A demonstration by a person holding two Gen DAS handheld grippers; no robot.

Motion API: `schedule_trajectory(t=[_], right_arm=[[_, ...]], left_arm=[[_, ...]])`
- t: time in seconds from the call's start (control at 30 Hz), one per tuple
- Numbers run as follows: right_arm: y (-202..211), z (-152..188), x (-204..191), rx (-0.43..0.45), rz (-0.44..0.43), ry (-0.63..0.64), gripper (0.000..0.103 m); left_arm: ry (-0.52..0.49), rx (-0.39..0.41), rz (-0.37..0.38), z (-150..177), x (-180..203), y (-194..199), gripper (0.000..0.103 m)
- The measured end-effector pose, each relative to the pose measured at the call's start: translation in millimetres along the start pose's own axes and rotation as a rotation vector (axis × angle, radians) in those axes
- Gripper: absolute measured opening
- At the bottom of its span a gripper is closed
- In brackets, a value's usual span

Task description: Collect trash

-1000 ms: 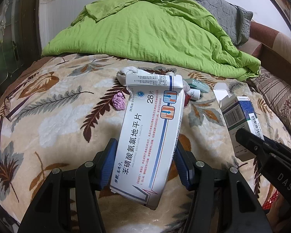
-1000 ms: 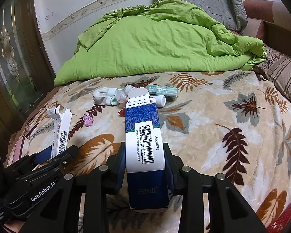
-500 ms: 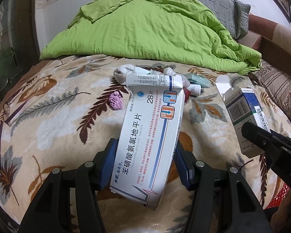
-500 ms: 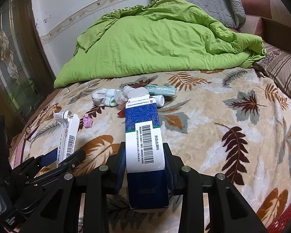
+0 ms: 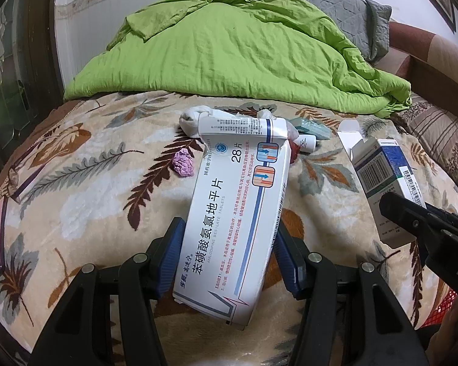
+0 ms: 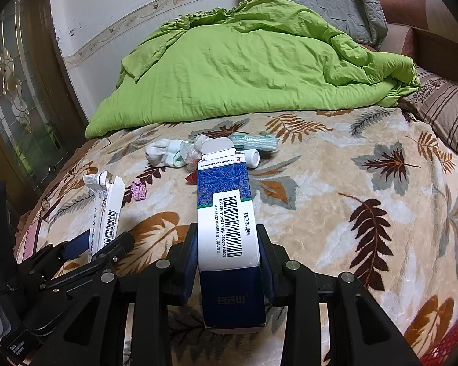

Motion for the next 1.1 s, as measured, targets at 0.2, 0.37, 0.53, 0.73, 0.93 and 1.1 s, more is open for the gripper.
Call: schedule_trajectory(t=[0.2,0.37,0.53,0.73,0.93,1.1], right_arm=[[-0.2,0.0,-0.7,0.000,-0.001,-0.001,0.038],[0.0,0.1,-0.2,0.000,-0.002,0.000,0.038],[0.4,0.1,0.4,0.001,-0.001,-0.001,0.038],[0.4,0.0,0.8,0.001,-0.003,-0.001,0.038],[0.9,0.2,0.3,0.003,-0.004,-0.004,0.038],[1.1,0.1,1.1,0.003,-0.004,-0.004,0.038]], left_arm=[[-0.008,0.006,-0.004,-0.5,1.0,0.8,0.056],[-0.005,0.007,-0.005,-0.3,1.3,1.3,0.056],[-0.006,0.006,-0.004,-0.1,1.4,1.2,0.056],[-0.009,0.010,-0.008,0.4,2.4,2.2,0.056],[-0.026,0.023,-0.015,-5.1,2.9,5.0,0.056],[-0.034,0.032,-0.019,-4.7,3.5,5.8,0.056]])
Point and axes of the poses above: each gripper's, at about its wrist camera, not at the fingertips, and y roughly against the way its jaws point, x to its right, z to its underside, the point moved 3 cm from there along -y, roughly the way its jaws point, and after that the axes turned 5 degrees about -y, right-handed, at the moved point
